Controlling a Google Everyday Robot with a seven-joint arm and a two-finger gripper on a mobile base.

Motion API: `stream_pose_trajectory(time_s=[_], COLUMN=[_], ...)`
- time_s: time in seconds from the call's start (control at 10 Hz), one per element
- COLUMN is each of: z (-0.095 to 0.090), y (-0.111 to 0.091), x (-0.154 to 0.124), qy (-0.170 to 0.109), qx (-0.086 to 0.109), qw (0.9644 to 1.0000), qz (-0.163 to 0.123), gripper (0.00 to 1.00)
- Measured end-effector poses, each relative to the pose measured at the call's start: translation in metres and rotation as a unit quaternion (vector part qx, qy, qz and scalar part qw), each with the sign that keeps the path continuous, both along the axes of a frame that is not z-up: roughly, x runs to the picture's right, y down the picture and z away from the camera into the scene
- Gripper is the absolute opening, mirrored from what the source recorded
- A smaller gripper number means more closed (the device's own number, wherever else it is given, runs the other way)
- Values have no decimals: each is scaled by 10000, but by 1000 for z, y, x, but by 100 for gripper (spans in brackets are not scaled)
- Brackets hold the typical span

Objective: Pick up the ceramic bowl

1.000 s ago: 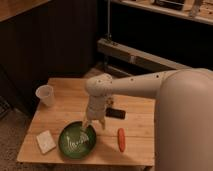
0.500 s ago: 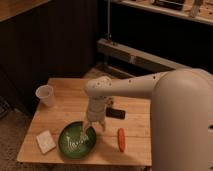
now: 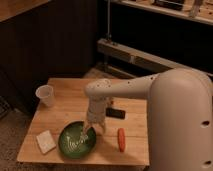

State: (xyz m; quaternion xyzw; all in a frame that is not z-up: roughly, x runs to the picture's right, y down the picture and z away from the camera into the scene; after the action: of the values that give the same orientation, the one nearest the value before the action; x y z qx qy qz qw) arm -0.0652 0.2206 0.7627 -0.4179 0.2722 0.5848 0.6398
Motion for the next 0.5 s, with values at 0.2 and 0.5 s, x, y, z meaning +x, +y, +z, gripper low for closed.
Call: stream_pose_trajectory(time_s=[0.2,0.5], z=[5,7], y=[6,8], x=[-1,0], qy=[47,94], qx=[-44,-72], qw=[10000,9999], qz=[-13,-14], gripper=[65,65])
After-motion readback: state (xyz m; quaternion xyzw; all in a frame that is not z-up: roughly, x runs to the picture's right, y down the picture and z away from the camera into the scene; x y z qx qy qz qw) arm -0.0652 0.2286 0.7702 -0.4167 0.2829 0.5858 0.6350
